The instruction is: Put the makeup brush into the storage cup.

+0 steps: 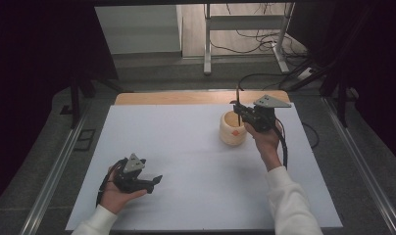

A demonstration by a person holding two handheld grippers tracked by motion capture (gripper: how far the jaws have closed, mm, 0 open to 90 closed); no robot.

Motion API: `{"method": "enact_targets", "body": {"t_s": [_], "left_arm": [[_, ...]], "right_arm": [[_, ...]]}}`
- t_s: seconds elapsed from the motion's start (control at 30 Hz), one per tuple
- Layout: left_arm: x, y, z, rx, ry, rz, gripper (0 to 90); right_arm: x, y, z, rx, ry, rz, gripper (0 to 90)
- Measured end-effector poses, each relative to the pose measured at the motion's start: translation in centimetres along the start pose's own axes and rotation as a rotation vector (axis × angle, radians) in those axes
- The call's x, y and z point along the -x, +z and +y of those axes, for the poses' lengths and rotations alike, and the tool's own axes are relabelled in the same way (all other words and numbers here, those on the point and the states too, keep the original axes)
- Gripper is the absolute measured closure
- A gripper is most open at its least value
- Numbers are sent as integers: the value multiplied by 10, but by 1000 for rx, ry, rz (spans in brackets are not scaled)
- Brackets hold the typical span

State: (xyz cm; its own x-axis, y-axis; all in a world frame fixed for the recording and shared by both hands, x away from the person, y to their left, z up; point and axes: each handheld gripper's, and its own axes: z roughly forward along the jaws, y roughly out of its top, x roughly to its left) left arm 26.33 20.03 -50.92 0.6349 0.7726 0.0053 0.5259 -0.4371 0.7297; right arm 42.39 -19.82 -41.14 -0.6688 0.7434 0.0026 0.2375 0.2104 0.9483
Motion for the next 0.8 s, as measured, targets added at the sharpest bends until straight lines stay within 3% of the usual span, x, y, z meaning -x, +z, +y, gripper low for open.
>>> {"method": "enact_targets", "body": {"t_s": [0.57, 0.8], "left_arm": [[0, 0, 0, 5, -2, -3, 161], [0, 0, 0, 5, -2, -3, 161]], "right_arm": [[25, 20, -11, -7, 65, -46, 837], [25, 29, -19, -40, 71, -55, 836]]}}
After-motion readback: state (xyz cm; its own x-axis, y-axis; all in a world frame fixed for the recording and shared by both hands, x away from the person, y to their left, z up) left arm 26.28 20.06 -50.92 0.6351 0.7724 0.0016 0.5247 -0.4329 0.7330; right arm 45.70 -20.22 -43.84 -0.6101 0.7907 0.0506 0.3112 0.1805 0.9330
